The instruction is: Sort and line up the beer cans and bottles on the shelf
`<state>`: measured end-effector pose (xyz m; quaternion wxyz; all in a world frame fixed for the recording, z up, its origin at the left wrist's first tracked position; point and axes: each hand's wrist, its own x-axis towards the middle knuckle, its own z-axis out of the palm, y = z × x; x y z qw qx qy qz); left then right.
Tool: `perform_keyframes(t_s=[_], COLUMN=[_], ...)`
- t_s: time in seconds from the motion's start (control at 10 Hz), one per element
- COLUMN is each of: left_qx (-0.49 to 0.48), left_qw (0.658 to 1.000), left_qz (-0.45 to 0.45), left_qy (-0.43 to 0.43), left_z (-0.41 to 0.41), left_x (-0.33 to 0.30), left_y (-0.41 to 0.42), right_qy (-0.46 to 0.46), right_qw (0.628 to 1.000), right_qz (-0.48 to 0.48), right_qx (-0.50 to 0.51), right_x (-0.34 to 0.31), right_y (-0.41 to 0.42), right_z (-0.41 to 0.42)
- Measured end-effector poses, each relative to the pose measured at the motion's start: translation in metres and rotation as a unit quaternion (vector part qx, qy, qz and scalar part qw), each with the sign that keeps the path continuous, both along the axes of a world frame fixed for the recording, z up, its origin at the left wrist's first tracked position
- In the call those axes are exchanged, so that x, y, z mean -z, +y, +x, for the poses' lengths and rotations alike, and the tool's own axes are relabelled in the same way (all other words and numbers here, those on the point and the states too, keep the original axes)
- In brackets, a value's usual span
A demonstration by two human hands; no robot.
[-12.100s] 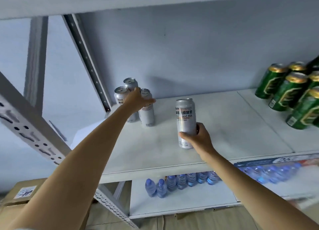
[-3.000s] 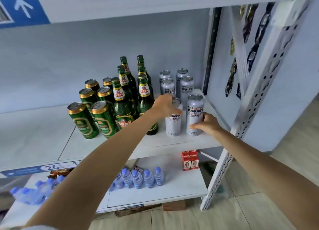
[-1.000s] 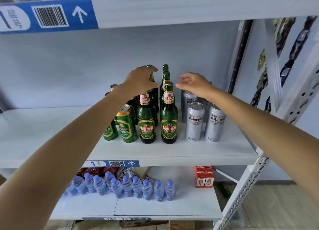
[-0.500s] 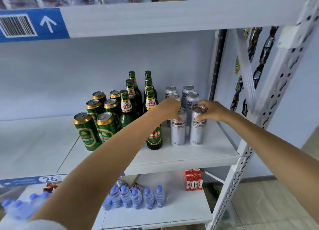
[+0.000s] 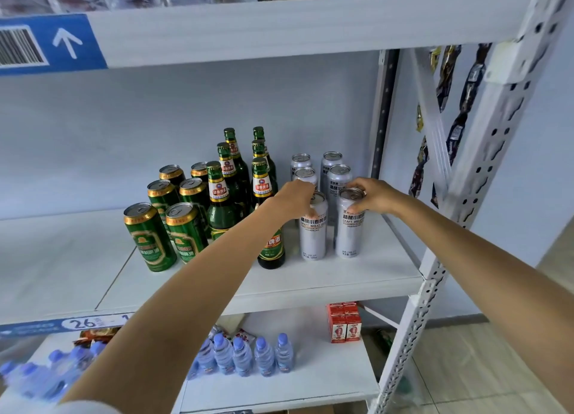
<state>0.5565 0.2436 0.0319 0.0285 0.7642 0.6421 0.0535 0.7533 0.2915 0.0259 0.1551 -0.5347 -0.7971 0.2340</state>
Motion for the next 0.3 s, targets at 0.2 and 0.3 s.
perform_keyframes(t_s=[0.2,0.3], left_qx=[-0.009,-0.006], left_qw=[1.000,1.000], left_qz=[-0.005,0.001], left_qy=[-0.003,-0.020], left_z=[0.002,0.005], left_x=[-0.001,-0.004], left_y=[-0.012,-0.019], right_qy=[0.017,0.021], right_qw=[1.000,0.998], right_qz=[0.010,0.049], right_qx=[-0.018,-0.033], right_x=[0.003,0.005], right_y=[-0.014,-0.019], right_z=[0.000,0.000])
